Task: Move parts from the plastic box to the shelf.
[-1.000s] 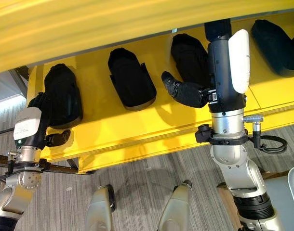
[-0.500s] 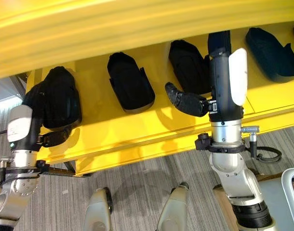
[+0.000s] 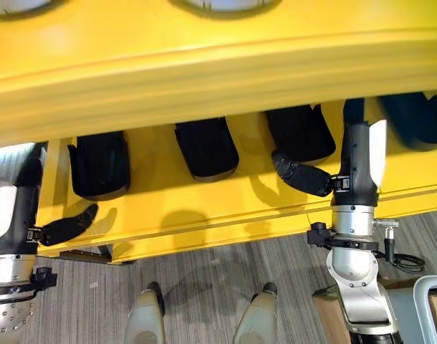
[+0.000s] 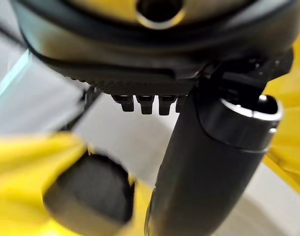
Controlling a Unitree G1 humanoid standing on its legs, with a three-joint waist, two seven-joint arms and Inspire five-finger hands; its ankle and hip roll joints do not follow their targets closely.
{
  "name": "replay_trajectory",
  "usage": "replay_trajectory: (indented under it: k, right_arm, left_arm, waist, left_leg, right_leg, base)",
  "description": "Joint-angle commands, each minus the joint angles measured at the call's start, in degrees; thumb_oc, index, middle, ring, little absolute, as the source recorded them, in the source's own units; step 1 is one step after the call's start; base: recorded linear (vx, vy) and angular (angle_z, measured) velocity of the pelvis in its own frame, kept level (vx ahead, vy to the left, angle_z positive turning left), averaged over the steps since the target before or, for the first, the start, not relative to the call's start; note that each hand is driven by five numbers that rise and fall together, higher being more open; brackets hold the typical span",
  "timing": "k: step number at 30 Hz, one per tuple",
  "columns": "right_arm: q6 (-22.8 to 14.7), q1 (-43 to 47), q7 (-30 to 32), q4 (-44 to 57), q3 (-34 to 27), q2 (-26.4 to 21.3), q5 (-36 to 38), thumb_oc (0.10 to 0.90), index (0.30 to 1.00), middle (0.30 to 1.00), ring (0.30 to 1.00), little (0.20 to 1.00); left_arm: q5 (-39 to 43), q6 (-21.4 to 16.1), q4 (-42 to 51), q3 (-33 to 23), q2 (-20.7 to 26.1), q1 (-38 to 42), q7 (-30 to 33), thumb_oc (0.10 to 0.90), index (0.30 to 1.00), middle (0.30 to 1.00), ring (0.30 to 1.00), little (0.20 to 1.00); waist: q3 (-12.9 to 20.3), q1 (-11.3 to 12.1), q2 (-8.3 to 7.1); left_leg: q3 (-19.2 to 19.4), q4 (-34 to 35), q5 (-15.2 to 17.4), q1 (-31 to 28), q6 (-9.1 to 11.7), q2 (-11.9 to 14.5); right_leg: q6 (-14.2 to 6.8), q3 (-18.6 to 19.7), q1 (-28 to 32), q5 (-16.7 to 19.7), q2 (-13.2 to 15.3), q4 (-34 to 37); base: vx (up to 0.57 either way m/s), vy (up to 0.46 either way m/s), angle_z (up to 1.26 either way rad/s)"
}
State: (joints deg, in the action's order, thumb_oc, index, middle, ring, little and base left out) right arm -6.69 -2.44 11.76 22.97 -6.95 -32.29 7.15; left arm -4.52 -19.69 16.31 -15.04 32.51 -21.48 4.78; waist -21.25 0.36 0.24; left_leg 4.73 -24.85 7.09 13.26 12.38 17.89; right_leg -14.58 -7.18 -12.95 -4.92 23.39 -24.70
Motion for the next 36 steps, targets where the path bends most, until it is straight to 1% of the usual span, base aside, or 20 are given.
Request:
replay_trajectory:
  k: [1, 2, 3, 5, 6, 7, 8, 9, 10, 11, 13, 14, 15, 16, 17, 22, 27, 30, 32, 36]
  right_arm:
    - [0.3, 0.7, -6.1, 2.9, -2.8, -1.4, 8.4, 0.9, 1.0, 1.0, 1.0, 1.0]
    - [0.8, 0.3, -7.2, 2.6, -2.9, -1.7, 9.9, 0.9, 1.0, 1.0, 1.0, 1.0]
    - [1.7, -0.5, -9.2, 1.6, -3.2, -2.0, 12.4, 0.9, 1.0, 1.0, 1.0, 1.0]
    - [2.1, -2.4, -13.0, -0.5, -3.5, -2.1, 13.1, 0.9, 1.0, 1.0, 1.0, 1.0]
    - [3.3, -2.9, -16.0, -1.5, -3.4, -2.3, 13.6, 0.9, 1.0, 1.0, 1.0, 1.0]
    - [3.6, -3.2, -17.7, -2.4, -3.0, -2.3, 14.1, 0.9, 1.0, 1.0, 1.0, 1.0]
    - [3.5, -3.1, -17.7, -2.5, -3.1, -2.3, 14.2, 0.9, 1.0, 1.0, 1.0, 1.0]
    - [4.4, -3.1, -20.8, -3.7, -2.3, -2.2, 14.1, 0.9, 1.0, 1.0, 1.0, 1.0]
    - [5.0, -2.7, -22.7, -4.9, -1.8, -2.7, 13.9, 0.9, 1.0, 1.0, 1.0, 1.0]
    - [5.4, -2.2, -23.5, -6.0, -1.2, -3.7, 14.7, 0.9, 1.0, 1.0, 1.0, 1.0]
    - [6.9, -1.1, -26.0, -7.9, 0.3, -6.1, 17.3, 0.9, 1.0, 1.0, 1.0, 1.0]
    - [6.8, -1.1, -26.2, -8.1, 0.4, -6.1, 17.3, 0.9, 1.0, 1.0, 1.0, 1.0]
    - [7.5, -1.0, -28.5, -8.8, 0.8, -6.4, 18.2, 0.9, 1.0, 1.0, 1.0, 1.0]
    - [8.5, -1.2, -30.4, -9.3, 0.9, -6.8, 18.8, 0.9, 1.0, 1.0, 1.0, 1.0]
    - [8.7, -1.4, -31.2, -9.6, 1.0, -7.4, 18.9, 0.9, 1.0, 1.0, 1.0, 1.0]
    - [11.3, -2.0, -37.0, -10.9, 2.1, -7.6, 21.7, 0.9, 1.0, 1.0, 1.0, 1.0]
    - [13.9, -1.6, -42.9, -12.1, 4.2, -7.7, 21.6, 0.9, 1.0, 1.0, 1.0, 1.0]
    - [15.7, -2.0, -42.4, -14.2, 5.7, -8.7, 22.3, 0.9, 1.0, 1.0, 1.0, 1.0]
    - [15.7, -1.6, -41.8, -16.5, 6.1, -8.7, 23.2, 0.9, 1.0, 1.0, 1.0, 1.0]
    - [15.7, -2.0, -44.7, -19.2, 6.2, -8.6, 21.6, 0.9, 1.0, 1.0, 1.0, 1.0]
  left_arm:
    - [22.0, 2.3, 5.3, -2.9, 1.7, 0.6, -18.7, 0.9, 1.0, 1.0, 1.0, 1.0]
    - [24.5, 3.2, 5.3, -2.6, 1.6, 0.5, -20.9, 0.9, 1.0, 1.0, 1.0, 1.0]
    - [29.4, 4.7, 5.2, -2.1, 1.4, 0.3, -25.9, 0.9, 1.0, 1.0, 1.0, 1.0]
    - [39.6, 9.3, 5.2, -0.9, 0.4, -0.1, -33.8, 0.9, 1.0, 1.0, 1.0, 1.0]
    - [44.5, 14.1, 5.0, -0.1, -0.3, 0.1, -38.0, 0.9, 1.0, 1.0, 1.0, 1.0]
    - [46.6, 17.6, 4.8, 0.7, -0.8, 0.6, -41.8, 0.9, 1.0, 1.0, 1.0, 1.0]
    - [46.6, 17.7, 4.8, 0.7, -0.8, 0.7, -41.8, 0.9, 1.0, 1.0, 1.0, 1.0]
    - [47.8, 19.7, 4.4, 2.2, -1.2, 1.4, -47.3, 0.9, 1.0, 1.0, 1.0, 1.0]
    - [48.5, 18.3, 4.1, 3.2, -1.0, 1.7, -49.8, 0.9, 1.0, 1.0, 1.0, 1.0]
    - [50.5, 19.2, 3.8, 4.1, -0.7, 1.9, -51.2, 0.9, 1.0, 1.0, 1.0, 1.0]
    - [57.5, 23.7, 2.7, 6.7, -0.5, 3.4, -53.2, 0.9, 1.0, 1.0, 1.0, 1.0]
    - [57.6, 23.8, 2.4, 6.8, -0.5, 3.6, -53.4, 0.9, 1.0, 1.0, 1.0, 1.0]
    - [56.0, 23.0, 1.0, 7.7, -0.6, 4.3, -54.3, 0.9, 1.0, 1.0, 1.0, 1.0]
    - [54.6, 20.7, 0.2, 8.4, -0.1, 4.3, -54.4, 0.9, 1.0, 1.0, 1.0, 1.0]
    - [54.7, 20.4, -0.2, 8.8, 0.2, 4.2, -54.2, 0.9, 1.0, 1.0, 1.0, 1.0]
    - [54.6, 22.5, -2.9, 9.3, 0.8, 4.4, -57.4, 0.9, 1.0, 1.0, 1.0, 1.0]
    - [50.8, 22.4, -5.1, 10.2, 2.3, 4.0, -61.6, 0.9, 1.0, 1.0, 1.0, 1.0]
    - [51.3, 23.6, -6.1, 10.7, 4.1, 3.2, -62.7, 0.9, 1.0, 1.0, 1.0, 1.0]
    - [51.0, 23.6, -6.3, 10.9, 4.5, 2.8, -63.1, 0.9, 1.0, 1.0, 1.0, 1.0]
    - [51.9, 23.0, -6.7, 10.4, 5.0, 2.2, -63.0, 0.9, 1.0, 1.0, 1.0, 1.0]
  waist:
    - [5.7, -0.1, -0.54]
    - [5.9, -0.1, -0.53]
    - [6.3, -0.3, -0.5]
    - [7.2, -0.6, -0.61]
    - [7.8, -0.7, -0.68]
    - [8.1, -0.8, -0.65]
    - [8.1, -0.8, -0.68]
    - [8.7, -1.0, -0.86]
    - [9.0, -1.0, -0.97]
    - [9.2, -1.1, -1.07]
    - [9.7, -1.3, -1.25]
    - [9.8, -1.3, -1.27]
    - [10.1, -1.5, -1.52]
    - [10.3, -1.6, -1.73]
    - [10.4, -1.6, -1.89]
    - [10.9, -1.3, -2.18]
    - [11.0, -0.9, -2.12]
    - [11.0, -0.6, -2.14]
    - [10.9, -0.4, -2.19]
    - [10.9, 0.0, -2.27]
  left_leg:
    - [8.8, 10.2, -0.8, -11.2, -1.8, 6.2]
    - [9.0, 10.8, -1.2, -11.5, -1.7, 6.2]
    - [9.4, 11.7, -1.7, -12.1, -1.5, 6.3]
    - [10.4, 13.2, -2.5, -13.3, -1.0, 6.6]
    - [11.1, 14.2, -2.9, -14.0, -0.7, 6.8]
    - [11.7, 14.9, -3.0, -14.9, -0.5, 7.1]
    - [11.8, 15.1, -3.3, -14.8, -0.6, 7.0]
    - [12.4, 15.7, -3.6, -15.2, -0.3, 7.3]
    - [12.8, 16.0, -4.1, -15.5, -0.1, 7.6]
    - [13.1, 16.2, -4.4, -15.6, 0.1, 7.8]
    - [13.6, 16.5, -4.7, -16.1, 0.0, 7.8]
    - [13.6, 16.5, -4.7, -16.1, 0.0, 7.7]
    - [13.8, 16.7, -4.7, -16.4, -0.2, 7.4]
    - [13.9, 16.6, -4.7, -16.5, -0.3, 7.3]
    - [13.9, 16.5, -4.8, -16.5, -0.5, 7.2]
    - [13.8, 16.5, -5.0, -16.7, -0.8, 6.7]
    - [13.5, 16.0, -5.1, -16.7, -0.8, 6.8]
    - [13.2, 15.3, -5.0, -16.6, -0.9, 6.6]
    - [13.2, 15.2, -5.0, -16.9, -0.9, 6.6]
    - [13.0, 15.1, -5.1, -17.0, -1.0, 6.5]
  right_leg:
    - [-0.4, -3.5, 3.5, 5.3, 3.0, 9.9]
    - [-0.4, -3.7, 3.8, 6.0, 3.0, 10.8]
    - [-0.4, -4.2, 4.4, 7.2, 3.1, 12.6]
    - [-0.4, -5.2, 5.5, 9.6, 3.1, 15.8]
    - [-0.4, -5.8, 6.2, 10.9, 3.0, 17.6]
    - [-0.4, -6.3, 6.9, 11.2, 2.8, 18.5]
    - [-0.4, -6.2, 6.8, 11.5, 2.8, 18.8]
    - [-0.4, -6.6, 7.1, 12.0, 2.8, 19.7]
    - [-0.4, -7.0, 7.5, 12.4, 2.7, 20.2]
    - [-0.4, -7.3, 7.9, 12.5, 2.7, 20.5]
    - [-0.4, -7.8, 9.1, 12.4, 2.5, 21.0]
    - [-0.4, -7.8, 9.3, 12.4, 2.5, 21.0]
    - [-0.4, -7.9, 9.9, 12.5, 2.5, 21.4]
    - [-0.4, -7.9, 10.4, 12.5, 2.5, 21.5]
    - [-0.4, -8.0, 10.9, 12.4, 2.5, 21.7]
    - [-0.4, -8.5, 12.9, 12.0, 2.3, 22.2]
    - [-0.4, -9.1, 14.0, 11.6, 2.3, 22.2]
    - [-0.4, -9.6, 14.8, 11.3, 2.3, 21.9]
    - [-0.4, -9.8, 15.2, 11.2, 2.3, 22.0]
    - [-0.4, -10.3, 15.7, 11.3, 2.2, 22.2]
  base:
    - [-0.03, 0.05, 0.01]
    - [-0.03, 0.049, -0.05]
    - [-0.03, 0.044, -0.07]
    - [-0.02, 0.045, -0.1]
    - [0.0, 0.028, -0.11]
    - [-0.01, 0.017, -0.11]
    - [-0.01, 0.004, -0.09]
    - [-0.02, 0.001, -0.09]
    - [-0.02, 0.004, -0.11]
    - [-0.01, 0.012, -0.09]
    - [0.01, 0.032, -0.03]
    - [0.02, 0.033, 0.05]
    - [0.0, 0.0, 0.0]
    - [0.0, 0.0, 0.0]
    - [0.02, 0.02, -0.05]
    - [0.02, 0.012, -0.02]
    - [0.0, 0.003, 0.01]
    - [0.04, 0.028, 0.03]
    - [0.04, 0.017, 0.05]
    - [0.04, 0.005, 0.0]
